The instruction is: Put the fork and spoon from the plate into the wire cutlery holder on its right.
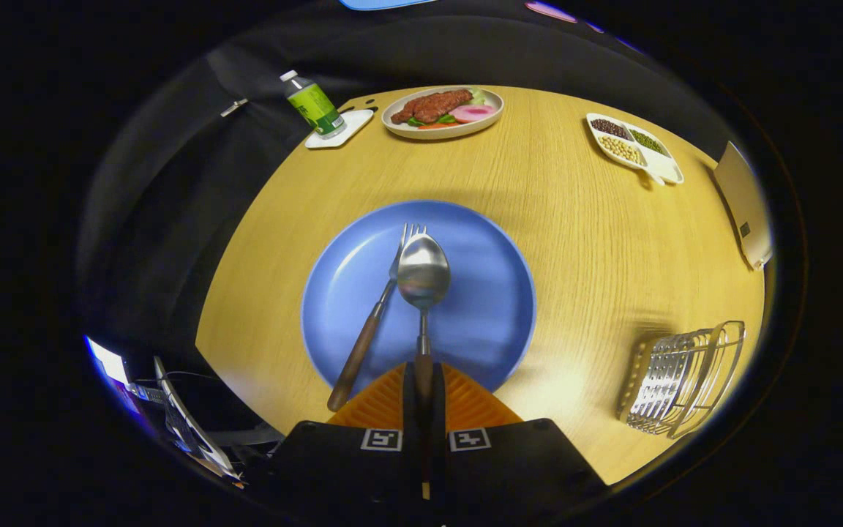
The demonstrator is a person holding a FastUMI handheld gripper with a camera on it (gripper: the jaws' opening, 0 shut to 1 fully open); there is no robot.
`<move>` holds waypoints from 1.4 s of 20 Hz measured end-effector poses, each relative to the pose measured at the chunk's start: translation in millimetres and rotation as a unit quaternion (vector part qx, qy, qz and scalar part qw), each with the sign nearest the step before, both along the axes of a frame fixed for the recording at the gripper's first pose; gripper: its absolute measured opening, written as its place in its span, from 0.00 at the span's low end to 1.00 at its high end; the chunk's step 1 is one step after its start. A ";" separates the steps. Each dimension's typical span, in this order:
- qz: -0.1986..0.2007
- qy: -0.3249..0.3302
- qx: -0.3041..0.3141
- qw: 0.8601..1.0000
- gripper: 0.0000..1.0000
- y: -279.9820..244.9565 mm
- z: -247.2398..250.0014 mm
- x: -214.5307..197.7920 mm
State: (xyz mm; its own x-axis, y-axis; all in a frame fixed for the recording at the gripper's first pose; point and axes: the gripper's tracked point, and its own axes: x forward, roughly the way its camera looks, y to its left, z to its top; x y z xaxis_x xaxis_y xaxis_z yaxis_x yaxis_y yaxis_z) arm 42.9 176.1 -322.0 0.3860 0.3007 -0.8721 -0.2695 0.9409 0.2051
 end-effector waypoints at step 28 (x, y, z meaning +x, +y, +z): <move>0.109 0.198 -0.146 0.963 0.06 -251.0 92.3 -59.8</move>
